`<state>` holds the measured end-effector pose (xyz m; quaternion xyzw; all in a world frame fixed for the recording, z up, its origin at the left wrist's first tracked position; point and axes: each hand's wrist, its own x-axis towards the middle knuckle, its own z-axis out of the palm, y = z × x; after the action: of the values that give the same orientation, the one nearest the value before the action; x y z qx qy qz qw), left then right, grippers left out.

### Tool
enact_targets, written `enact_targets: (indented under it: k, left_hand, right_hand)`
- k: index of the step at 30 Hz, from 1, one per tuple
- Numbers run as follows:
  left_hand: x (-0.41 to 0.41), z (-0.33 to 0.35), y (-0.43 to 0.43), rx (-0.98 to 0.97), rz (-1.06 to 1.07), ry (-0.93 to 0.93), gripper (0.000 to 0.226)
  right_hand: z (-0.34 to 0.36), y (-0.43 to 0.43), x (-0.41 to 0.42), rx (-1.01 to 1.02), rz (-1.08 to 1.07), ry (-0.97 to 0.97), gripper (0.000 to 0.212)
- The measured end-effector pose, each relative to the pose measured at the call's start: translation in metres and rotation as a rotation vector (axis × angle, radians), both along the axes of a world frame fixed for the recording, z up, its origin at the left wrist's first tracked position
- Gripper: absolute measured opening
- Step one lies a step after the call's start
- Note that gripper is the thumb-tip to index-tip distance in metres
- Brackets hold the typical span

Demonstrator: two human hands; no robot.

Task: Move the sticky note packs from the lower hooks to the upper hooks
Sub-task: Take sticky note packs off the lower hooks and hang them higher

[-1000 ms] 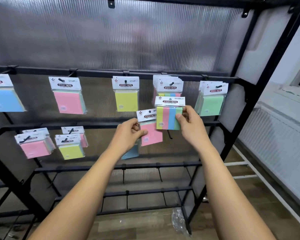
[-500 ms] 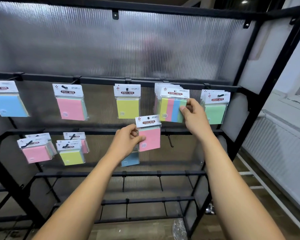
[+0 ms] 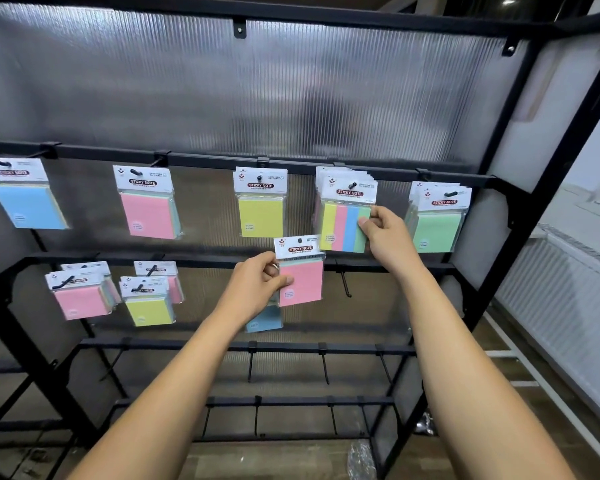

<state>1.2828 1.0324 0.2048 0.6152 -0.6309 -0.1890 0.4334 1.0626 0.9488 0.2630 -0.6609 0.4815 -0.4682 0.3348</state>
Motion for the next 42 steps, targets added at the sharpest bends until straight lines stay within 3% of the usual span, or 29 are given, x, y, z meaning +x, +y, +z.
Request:
enact_targets:
  k: [8, 11, 15, 18, 20, 27, 32, 35, 42]
  left_hand:
    - [0.001, -0.009, 0.008, 0.019, 0.038, -0.019, 0.016]
    - [0.002, -0.017, 0.011, 0.016, 0.055, -0.030, 0.015]
    - [0.004, -0.025, 0.018, 0.027, 0.088, -0.016, 0.019]
    - [0.007, -0.030, 0.029, 0.021, 0.112, 0.006, 0.019]
    - [0.011, -0.035, 0.040, 0.030, 0.119, 0.024, 0.011]
    - [0.042, -0.052, 0.071, 0.056, 0.158, 0.019, 0.037]
    - [0.078, -0.051, 0.083, 0.055, 0.212, 0.032, 0.030]
    - [0.105, -0.047, 0.087, 0.037, 0.226, 0.037, 0.018]
    - [0.171, -0.030, 0.085, -0.019, 0.225, 0.014, 0.019]
  right_hand:
    - [-0.023, 0.002, 0.009, 0.006, -0.054, 0.008, 0.024]
    - [-0.044, 0.010, 0.014, 0.104, -0.010, 0.010, 0.022]
    - [-0.084, 0.025, 0.021, 0.269, 0.153, 0.226, 0.023]
    - [-0.108, 0.041, 0.031, 0.310, 0.230, 0.272, 0.017]
    - [-0.116, 0.049, 0.039, 0.268, 0.229, 0.287, 0.016]
    - [-0.110, 0.086, 0.080, 0.124, 0.423, 0.413, 0.026]
    - [-0.103, 0.097, 0.118, 0.004, 0.441, 0.520, 0.025]
    - [-0.095, 0.100, 0.147, -0.012, 0.449, 0.521, 0.027]
    - [-0.075, 0.099, 0.208, -0.027, 0.382, 0.393, 0.019]
